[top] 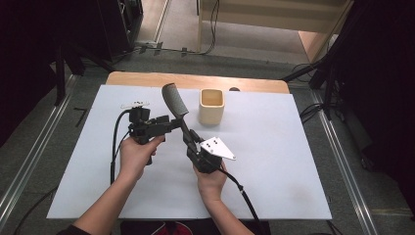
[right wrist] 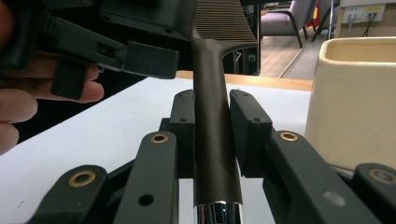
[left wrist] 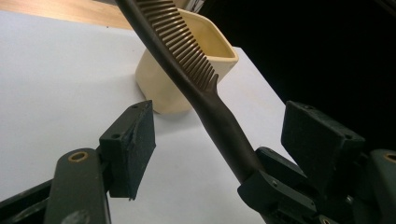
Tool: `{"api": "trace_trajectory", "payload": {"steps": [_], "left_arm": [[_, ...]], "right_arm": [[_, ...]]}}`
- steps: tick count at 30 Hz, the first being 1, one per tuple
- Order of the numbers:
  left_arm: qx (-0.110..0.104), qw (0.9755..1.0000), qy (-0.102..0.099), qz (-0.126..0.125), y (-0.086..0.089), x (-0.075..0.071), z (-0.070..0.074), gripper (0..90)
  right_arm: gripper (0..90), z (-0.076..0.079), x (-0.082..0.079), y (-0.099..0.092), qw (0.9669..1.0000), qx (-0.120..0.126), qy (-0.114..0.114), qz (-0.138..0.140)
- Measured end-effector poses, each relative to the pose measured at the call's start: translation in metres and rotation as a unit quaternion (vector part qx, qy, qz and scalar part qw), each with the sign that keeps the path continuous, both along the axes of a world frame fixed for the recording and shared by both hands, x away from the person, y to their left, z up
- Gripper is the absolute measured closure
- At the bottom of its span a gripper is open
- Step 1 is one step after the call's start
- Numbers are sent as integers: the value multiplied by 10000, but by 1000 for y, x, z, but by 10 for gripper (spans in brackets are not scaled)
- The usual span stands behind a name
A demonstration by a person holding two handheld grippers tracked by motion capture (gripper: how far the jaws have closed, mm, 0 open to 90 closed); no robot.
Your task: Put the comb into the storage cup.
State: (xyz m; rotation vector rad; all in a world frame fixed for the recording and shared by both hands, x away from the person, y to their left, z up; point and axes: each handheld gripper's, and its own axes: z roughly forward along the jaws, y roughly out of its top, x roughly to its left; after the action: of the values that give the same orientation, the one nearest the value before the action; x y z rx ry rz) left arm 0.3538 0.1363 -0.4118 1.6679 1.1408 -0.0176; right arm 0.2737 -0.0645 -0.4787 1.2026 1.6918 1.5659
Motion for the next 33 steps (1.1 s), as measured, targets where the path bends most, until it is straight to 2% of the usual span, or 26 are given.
{"api": "trace_trajectory", "payload": {"steps": [3,10,16,19,25,33], "left_arm": [[-22,10000,68,53,-3,2,0,286],[55,9999,42,145,-12,5,-3,304],[29,9995,231,219,-19,8,-6,355],[22,9993,288,245,-22,8,-8,385],[-64,9988,410,279,-24,9,-12,460],[-283,9976,553,292,-20,11,-16,574]], "right_arm": [[702,1,0,1,10000,6,-27,-43],[702,0,2,4,9999,81,-49,-124],[701,-2,4,6,9998,182,1,-66],[702,-3,5,7,9995,306,100,-51],[702,-3,4,10,9994,321,76,-44],[702,-4,3,12,9995,312,60,-49]]}}
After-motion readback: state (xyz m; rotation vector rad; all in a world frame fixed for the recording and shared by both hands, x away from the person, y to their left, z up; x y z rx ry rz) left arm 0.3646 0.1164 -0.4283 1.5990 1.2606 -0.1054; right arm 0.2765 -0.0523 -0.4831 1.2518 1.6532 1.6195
